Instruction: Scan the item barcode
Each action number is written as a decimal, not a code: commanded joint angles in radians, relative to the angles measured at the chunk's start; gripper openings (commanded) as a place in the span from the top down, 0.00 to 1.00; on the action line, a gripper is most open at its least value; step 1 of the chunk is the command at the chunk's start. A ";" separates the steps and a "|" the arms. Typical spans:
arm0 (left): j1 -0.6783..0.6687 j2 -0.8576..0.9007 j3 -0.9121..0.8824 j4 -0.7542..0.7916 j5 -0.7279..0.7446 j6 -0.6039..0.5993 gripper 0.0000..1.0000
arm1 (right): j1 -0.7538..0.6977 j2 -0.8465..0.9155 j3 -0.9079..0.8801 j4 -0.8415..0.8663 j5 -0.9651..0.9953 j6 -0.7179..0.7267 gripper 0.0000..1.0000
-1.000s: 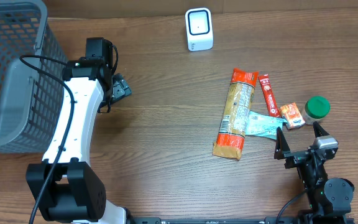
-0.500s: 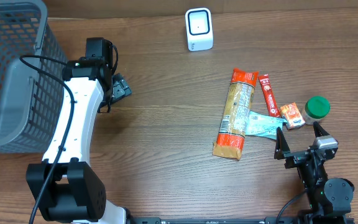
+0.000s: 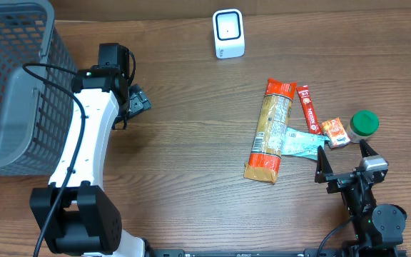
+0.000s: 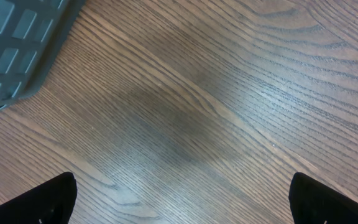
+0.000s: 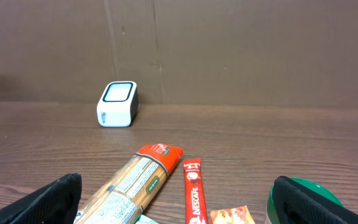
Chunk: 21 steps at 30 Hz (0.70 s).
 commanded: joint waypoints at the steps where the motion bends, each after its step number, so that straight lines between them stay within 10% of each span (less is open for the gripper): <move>1: -0.007 -0.019 0.014 0.000 -0.014 0.012 0.00 | -0.003 -0.009 -0.011 0.005 -0.005 -0.004 0.00; 21: -0.007 -0.271 0.014 0.000 -0.014 0.011 0.00 | -0.003 -0.009 -0.011 0.005 -0.005 -0.004 0.00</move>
